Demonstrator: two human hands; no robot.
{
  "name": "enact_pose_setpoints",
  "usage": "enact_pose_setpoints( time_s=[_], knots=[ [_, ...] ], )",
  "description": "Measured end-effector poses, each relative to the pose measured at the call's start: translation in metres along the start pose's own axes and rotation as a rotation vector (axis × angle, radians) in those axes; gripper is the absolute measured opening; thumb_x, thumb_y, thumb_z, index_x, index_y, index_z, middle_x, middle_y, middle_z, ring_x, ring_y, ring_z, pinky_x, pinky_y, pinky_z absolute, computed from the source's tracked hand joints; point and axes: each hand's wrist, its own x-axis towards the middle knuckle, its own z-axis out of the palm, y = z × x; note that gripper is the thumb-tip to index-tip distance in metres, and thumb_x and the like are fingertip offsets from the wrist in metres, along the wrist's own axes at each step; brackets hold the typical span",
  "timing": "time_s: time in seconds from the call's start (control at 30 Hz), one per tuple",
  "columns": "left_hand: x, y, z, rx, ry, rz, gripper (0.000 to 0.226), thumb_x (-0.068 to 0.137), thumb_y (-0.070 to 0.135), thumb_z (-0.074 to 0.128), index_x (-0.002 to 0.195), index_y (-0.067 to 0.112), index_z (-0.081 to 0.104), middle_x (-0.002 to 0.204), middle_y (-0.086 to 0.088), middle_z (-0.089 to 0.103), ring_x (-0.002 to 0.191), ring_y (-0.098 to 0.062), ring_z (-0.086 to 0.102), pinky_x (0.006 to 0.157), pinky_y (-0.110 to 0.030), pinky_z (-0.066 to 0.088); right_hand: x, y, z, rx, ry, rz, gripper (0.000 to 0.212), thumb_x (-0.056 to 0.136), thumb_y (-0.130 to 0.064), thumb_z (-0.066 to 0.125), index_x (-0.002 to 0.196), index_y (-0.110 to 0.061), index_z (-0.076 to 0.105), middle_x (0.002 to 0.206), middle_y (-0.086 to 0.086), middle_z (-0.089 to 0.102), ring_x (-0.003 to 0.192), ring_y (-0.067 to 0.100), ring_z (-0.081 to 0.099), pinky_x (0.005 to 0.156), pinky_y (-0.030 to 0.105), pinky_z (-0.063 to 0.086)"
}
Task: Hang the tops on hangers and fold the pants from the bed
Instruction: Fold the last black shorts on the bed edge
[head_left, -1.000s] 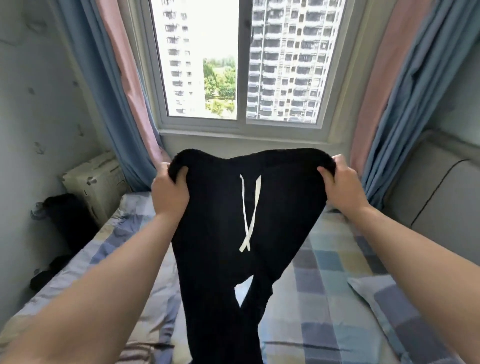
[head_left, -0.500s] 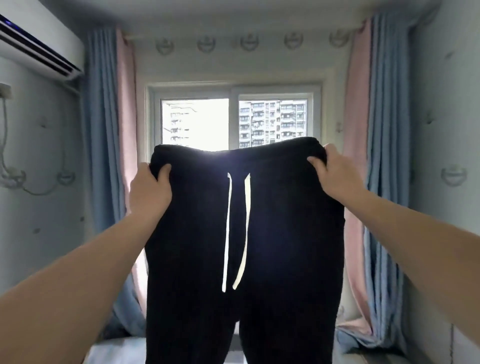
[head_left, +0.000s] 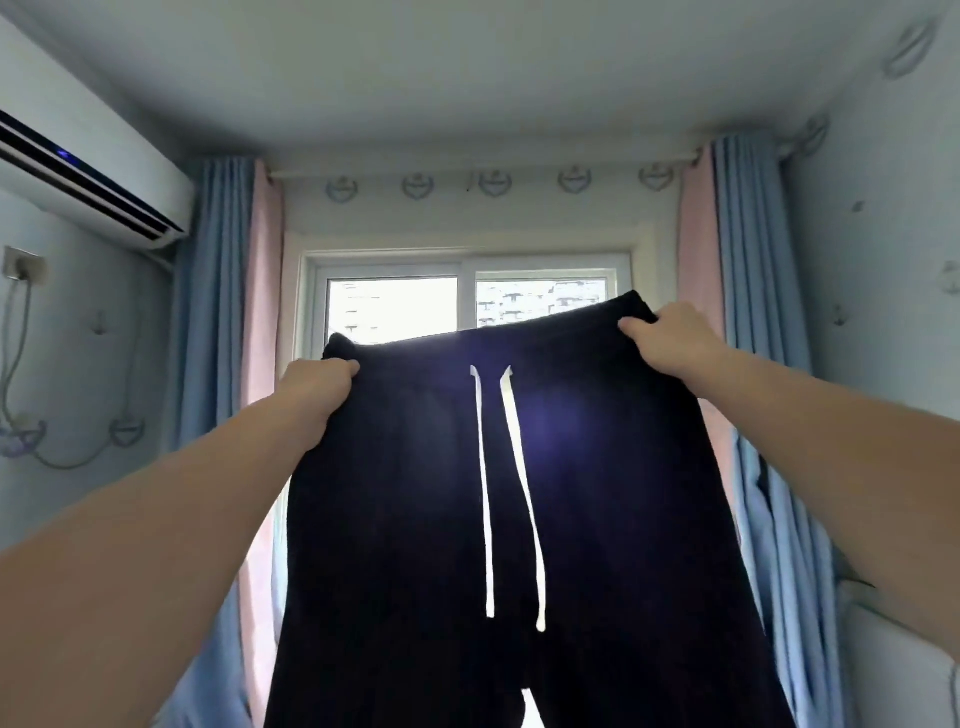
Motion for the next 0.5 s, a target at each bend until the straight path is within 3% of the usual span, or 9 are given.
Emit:
enact_pose_setpoints(
  time_s=[0.07,0.13,0.17,0.23,0.3,0.4,0.5],
  knots=[
    [-0.009,0.004,0.003,-0.036,-0.052,-0.067,0.03,0.098,0.026,0.058,0.122,0.008,0.057,0.106,-0.009,0.065,0.097,-0.031,0.063,0.085,-0.039,0.051,-0.005,-0.005,0.004,0.131,-0.072,0.11,0.044,0.096,-0.031,0.062,0.126,0.0,0.055,0.108,0.015,0.064,0.092,0.031,0.065,0.072,0.038,0.055],
    [-0.02,0.008,0.008,-0.071,-0.12,-0.098,0.028,0.1,0.023,0.054,0.123,0.008,0.059,0.109,-0.01,0.066,0.098,-0.03,0.064,0.09,-0.04,0.052,-0.012,-0.011,0.009,0.211,-0.144,0.187,0.037,0.096,-0.026,0.063,0.124,-0.003,0.055,0.1,0.01,0.064,0.08,0.023,0.065,0.058,0.03,0.053],
    [-0.026,0.01,0.012,-0.09,-0.154,-0.101,0.029,0.101,0.023,0.053,0.125,0.008,0.058,0.113,-0.01,0.066,0.102,-0.031,0.065,0.095,-0.041,0.052,-0.016,-0.014,0.012,0.231,-0.176,0.209,0.034,0.096,-0.025,0.063,0.122,-0.005,0.055,0.101,0.01,0.065,0.08,0.023,0.067,0.058,0.031,0.056],
    [-0.037,0.014,0.02,-0.12,-0.197,-0.079,0.03,0.101,0.023,0.053,0.127,0.008,0.056,0.12,-0.011,0.065,0.11,-0.032,0.064,0.1,-0.045,0.051,-0.024,-0.023,0.017,0.263,-0.244,0.218,0.035,0.094,-0.027,0.065,0.121,-0.007,0.055,0.11,0.013,0.067,0.089,0.028,0.071,0.074,0.042,0.063],
    [-0.049,0.017,0.029,-0.122,-0.231,-0.027,0.025,0.102,0.025,0.054,0.121,0.009,0.053,0.118,-0.01,0.064,0.111,-0.031,0.063,0.097,-0.042,0.052,-0.034,-0.034,0.021,0.282,-0.308,0.194,0.043,0.091,-0.03,0.067,0.124,-0.006,0.054,0.117,0.015,0.067,0.098,0.033,0.071,0.089,0.051,0.058],
    [-0.067,0.024,0.041,-0.145,-0.301,0.047,0.027,0.103,0.027,0.053,0.124,0.009,0.052,0.115,-0.009,0.064,0.109,-0.029,0.063,0.088,-0.04,0.053,-0.048,-0.055,0.028,0.286,-0.35,0.138,0.05,0.089,-0.033,0.069,0.127,-0.003,0.054,0.118,0.02,0.067,0.103,0.037,0.069,0.095,0.055,0.055],
    [-0.085,0.035,0.049,-0.164,-0.37,0.115,0.023,0.104,0.026,0.052,0.12,0.01,0.058,0.123,-0.011,0.065,0.115,-0.029,0.062,0.095,-0.046,0.052,-0.06,-0.08,0.032,0.321,-0.347,0.039,0.04,0.09,-0.03,0.07,0.118,-0.003,0.061,0.115,0.021,0.07,0.102,0.037,0.07,0.095,0.057,0.055]
  ],
)
